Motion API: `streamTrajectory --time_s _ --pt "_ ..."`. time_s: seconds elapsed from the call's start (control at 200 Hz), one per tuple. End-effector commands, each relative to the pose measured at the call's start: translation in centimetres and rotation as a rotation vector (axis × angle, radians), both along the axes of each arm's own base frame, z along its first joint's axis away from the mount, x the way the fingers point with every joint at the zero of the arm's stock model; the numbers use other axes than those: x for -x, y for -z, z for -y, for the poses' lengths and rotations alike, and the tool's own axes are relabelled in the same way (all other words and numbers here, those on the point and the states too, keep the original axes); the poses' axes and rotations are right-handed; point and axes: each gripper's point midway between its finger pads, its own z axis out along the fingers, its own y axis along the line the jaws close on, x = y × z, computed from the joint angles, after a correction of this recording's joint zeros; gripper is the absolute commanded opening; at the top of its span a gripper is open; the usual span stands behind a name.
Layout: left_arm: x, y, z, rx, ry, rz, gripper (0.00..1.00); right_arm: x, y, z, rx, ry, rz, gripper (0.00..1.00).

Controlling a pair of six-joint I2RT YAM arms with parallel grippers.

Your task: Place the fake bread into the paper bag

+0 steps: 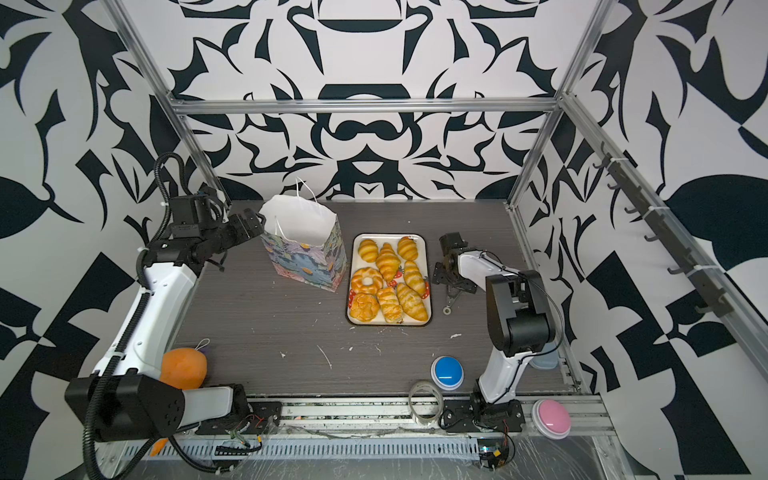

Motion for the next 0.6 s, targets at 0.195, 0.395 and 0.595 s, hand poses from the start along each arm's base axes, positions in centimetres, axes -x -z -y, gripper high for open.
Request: streamTrajectory --time_s 0.195,0.395,0.595 --pt "0.3 -0.6 0.3 0.026 0.017 0.012 1.00 -0.2 0.0 0.7 0.004 0.003 0.008 0.88" --pt "0.2 -0.5 1.0 0.048 0.049 0.006 1.00 0.2 1.4 0.4 -0.073 0.011 -0.011 0.87" --pt "0.5 -0.4 1.1 0.049 0.057 0.008 0.99 0.4 1.5 0.3 -0.084 0.012 -0.019 0.84"
